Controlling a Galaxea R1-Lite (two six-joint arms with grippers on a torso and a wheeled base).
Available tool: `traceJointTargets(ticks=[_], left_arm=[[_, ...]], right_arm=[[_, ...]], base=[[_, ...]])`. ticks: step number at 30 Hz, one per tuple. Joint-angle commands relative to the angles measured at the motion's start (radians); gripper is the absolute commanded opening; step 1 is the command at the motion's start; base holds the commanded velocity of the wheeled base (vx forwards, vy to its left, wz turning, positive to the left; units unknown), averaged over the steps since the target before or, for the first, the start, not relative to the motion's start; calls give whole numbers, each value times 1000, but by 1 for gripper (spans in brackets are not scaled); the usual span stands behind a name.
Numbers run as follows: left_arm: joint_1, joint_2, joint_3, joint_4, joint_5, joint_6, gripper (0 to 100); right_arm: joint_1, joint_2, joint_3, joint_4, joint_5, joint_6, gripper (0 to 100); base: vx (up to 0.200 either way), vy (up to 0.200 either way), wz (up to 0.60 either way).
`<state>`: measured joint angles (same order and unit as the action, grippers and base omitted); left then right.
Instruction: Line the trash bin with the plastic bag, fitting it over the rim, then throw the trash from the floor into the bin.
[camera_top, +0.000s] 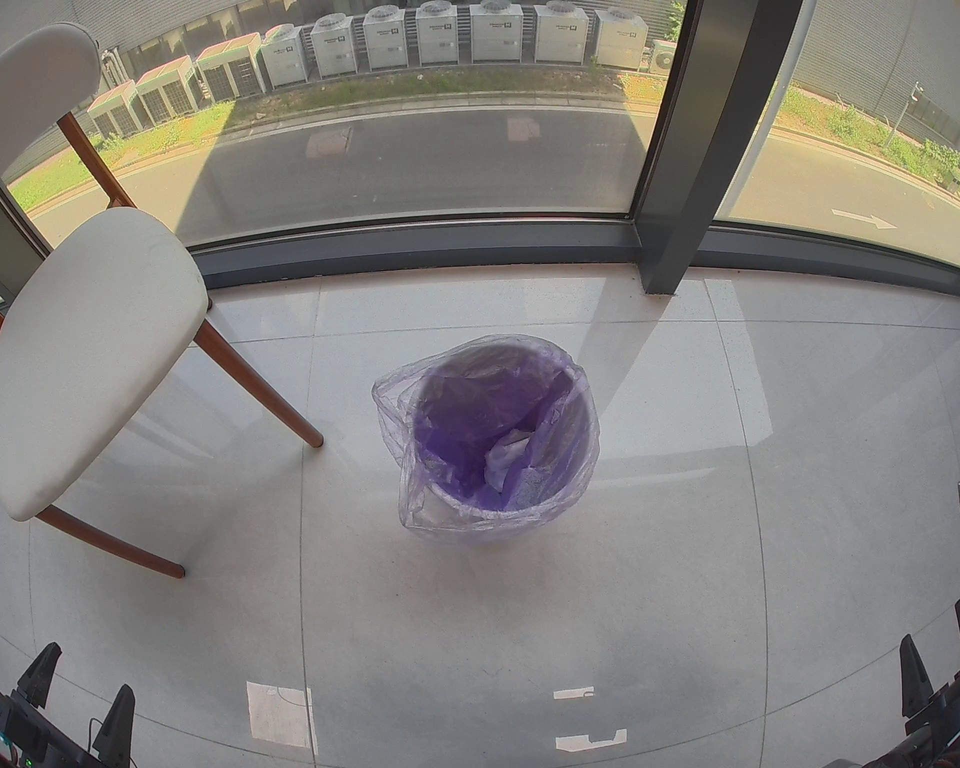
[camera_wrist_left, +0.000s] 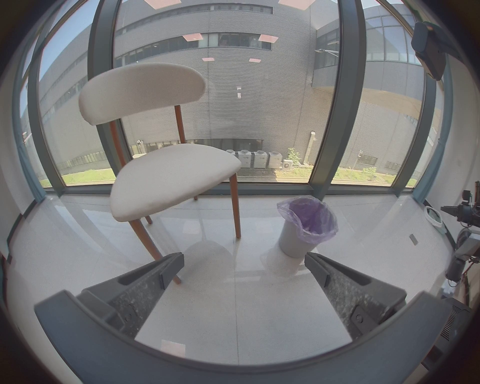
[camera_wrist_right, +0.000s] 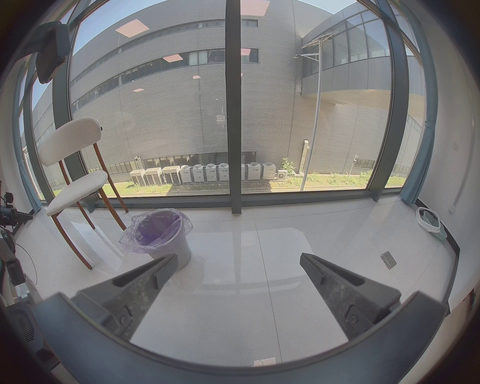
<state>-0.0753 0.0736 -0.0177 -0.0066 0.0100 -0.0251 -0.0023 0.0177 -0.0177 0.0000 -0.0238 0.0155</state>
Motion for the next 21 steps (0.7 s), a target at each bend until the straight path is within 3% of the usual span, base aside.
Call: traceJointTargets(ticks=[1,6,8,17,21], left_arm=[[74,-74,18,0,2,8,100],[68,-72,18,7,-35,79,100],[68,-72,18,5,-58,97,100],[69,-72,16,7,-21,21,100],[69,-72,18,7,-7,17,100]], right_arm=[[-1,-16,16,0,1,-2,100],[1,-16,16,0,4,-8,100],[1,-16,16,2,51,-28,100],[1,-16,16,3,65,-23,100],[-1,-18,15,2,25,11,100]], base=[[0,0,0],[0,0,0],[0,0,0],[0,0,0],[0,0,0]])
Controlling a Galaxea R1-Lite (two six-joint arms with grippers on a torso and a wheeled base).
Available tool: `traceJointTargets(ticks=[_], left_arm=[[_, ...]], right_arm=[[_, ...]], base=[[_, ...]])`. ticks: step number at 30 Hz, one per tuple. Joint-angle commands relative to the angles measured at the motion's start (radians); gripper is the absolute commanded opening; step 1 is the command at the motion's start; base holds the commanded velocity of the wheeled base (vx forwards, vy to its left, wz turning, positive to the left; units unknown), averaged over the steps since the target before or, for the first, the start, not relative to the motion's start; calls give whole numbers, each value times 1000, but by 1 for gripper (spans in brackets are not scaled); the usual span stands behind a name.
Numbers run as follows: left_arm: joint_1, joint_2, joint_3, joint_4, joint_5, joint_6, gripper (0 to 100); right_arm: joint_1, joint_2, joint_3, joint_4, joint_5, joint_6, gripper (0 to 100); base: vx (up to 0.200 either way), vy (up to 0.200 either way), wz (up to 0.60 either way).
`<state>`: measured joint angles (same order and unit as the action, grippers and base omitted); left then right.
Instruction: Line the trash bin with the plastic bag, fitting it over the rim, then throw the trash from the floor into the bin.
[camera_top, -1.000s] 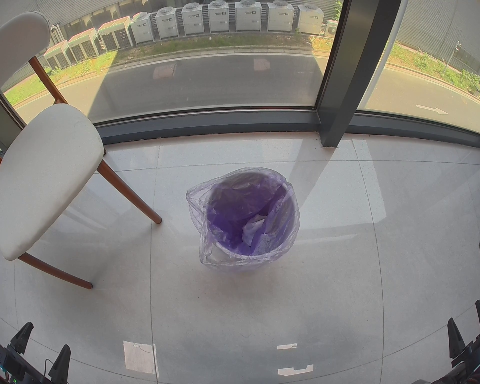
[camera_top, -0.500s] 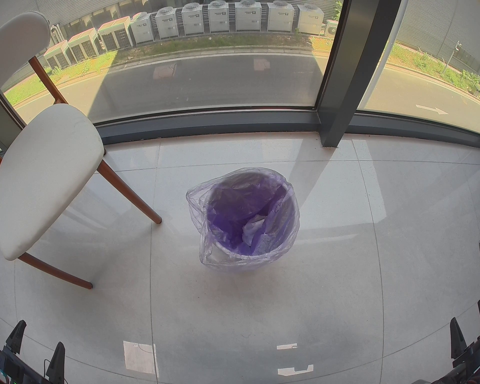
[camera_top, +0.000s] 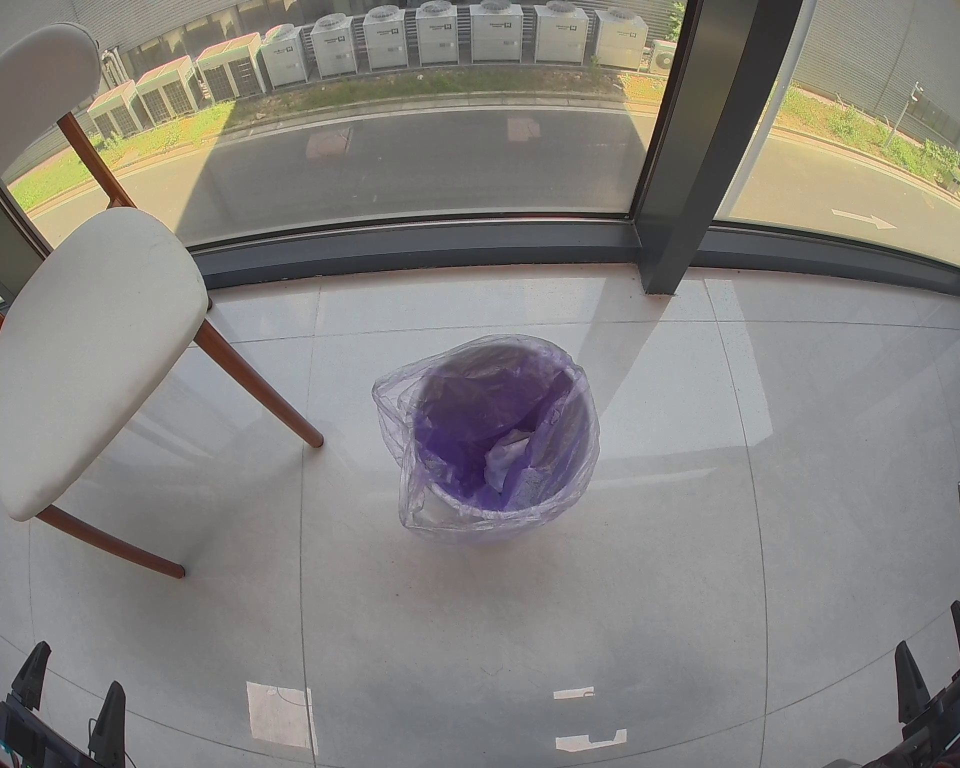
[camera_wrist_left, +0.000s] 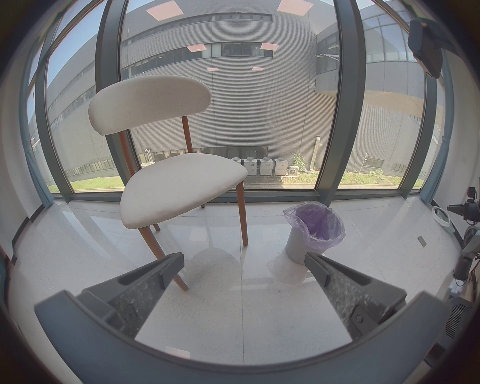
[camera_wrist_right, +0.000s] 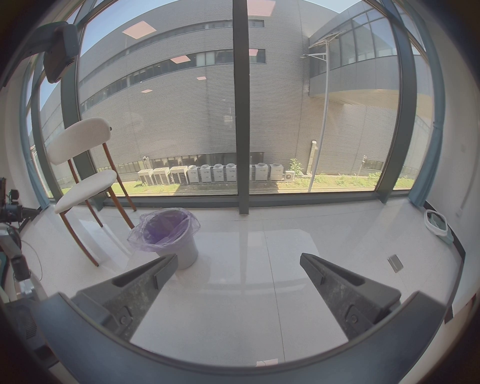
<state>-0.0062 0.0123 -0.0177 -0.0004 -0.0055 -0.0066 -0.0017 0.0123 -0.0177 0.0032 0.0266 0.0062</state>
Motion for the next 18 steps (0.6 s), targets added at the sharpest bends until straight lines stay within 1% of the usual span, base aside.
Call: traceJointTargets(ticks=[1,18], left_arm=[[0,-11,18,-1,6,4,100],[0,-11,18,0,4,7,100]], right_arm=[[-1,-12,15,-2,-25,18,100],[-1,-12,16,-3,-27,18,100]], base=[[0,0,0],[0,0,0]])
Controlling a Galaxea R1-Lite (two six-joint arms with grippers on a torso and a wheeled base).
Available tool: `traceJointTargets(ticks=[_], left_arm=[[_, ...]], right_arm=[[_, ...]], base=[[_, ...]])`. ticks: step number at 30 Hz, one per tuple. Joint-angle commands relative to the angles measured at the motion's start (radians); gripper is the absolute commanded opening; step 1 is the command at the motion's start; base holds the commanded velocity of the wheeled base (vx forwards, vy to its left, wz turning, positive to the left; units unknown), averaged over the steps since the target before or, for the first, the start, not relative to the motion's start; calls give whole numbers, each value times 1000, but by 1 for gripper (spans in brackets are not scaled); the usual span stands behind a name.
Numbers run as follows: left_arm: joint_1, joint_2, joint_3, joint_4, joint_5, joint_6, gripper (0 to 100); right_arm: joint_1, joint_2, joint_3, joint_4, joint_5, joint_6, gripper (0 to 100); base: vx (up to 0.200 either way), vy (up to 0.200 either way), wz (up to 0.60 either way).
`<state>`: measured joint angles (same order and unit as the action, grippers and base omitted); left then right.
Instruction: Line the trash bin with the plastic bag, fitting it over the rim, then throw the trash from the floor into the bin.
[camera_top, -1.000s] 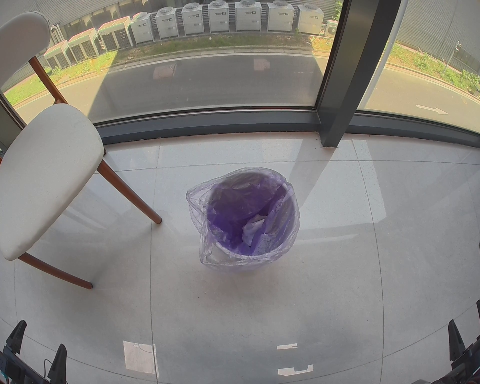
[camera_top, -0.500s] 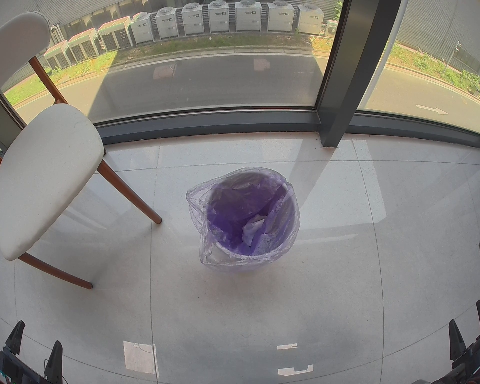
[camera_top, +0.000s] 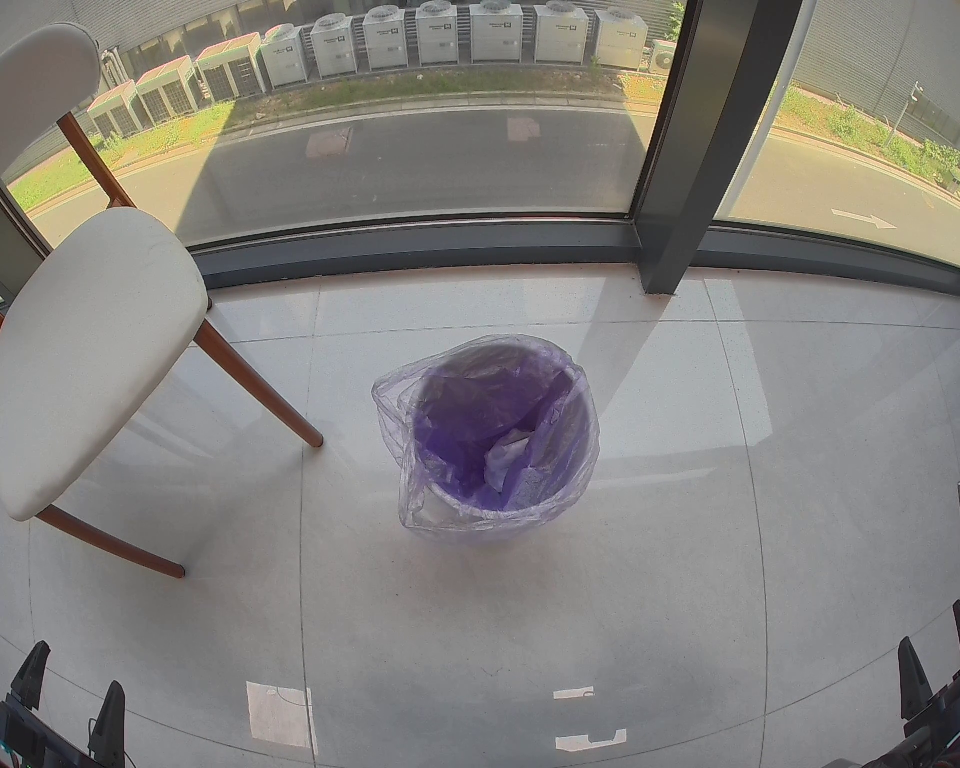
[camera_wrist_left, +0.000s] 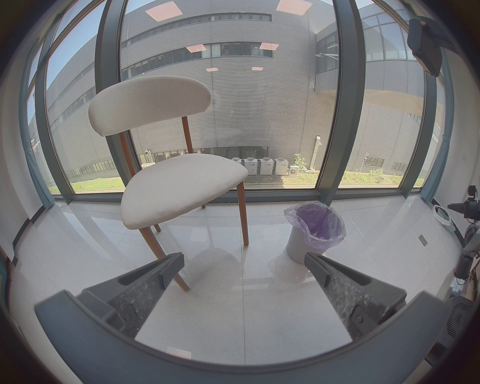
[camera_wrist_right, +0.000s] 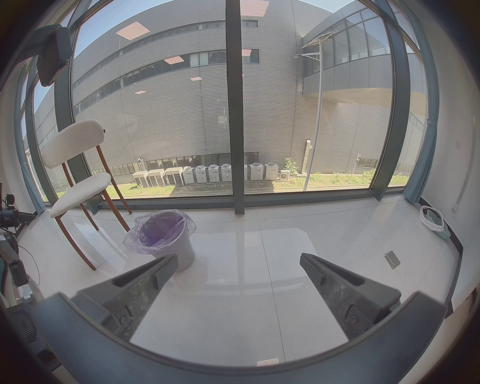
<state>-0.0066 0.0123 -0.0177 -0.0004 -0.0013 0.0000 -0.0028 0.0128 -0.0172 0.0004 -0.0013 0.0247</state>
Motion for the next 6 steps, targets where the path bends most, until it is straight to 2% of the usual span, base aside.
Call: traceJointTargets(ticks=[1,6], left_arm=[[0,-11,18,0,0,0,100],[0,-11,18,0,0,0,100]], right_arm=[[0,-13,16,0,1,0,100],[0,-13,16,0,1,0,100]], base=[[0,0,0],[0,0,0]])
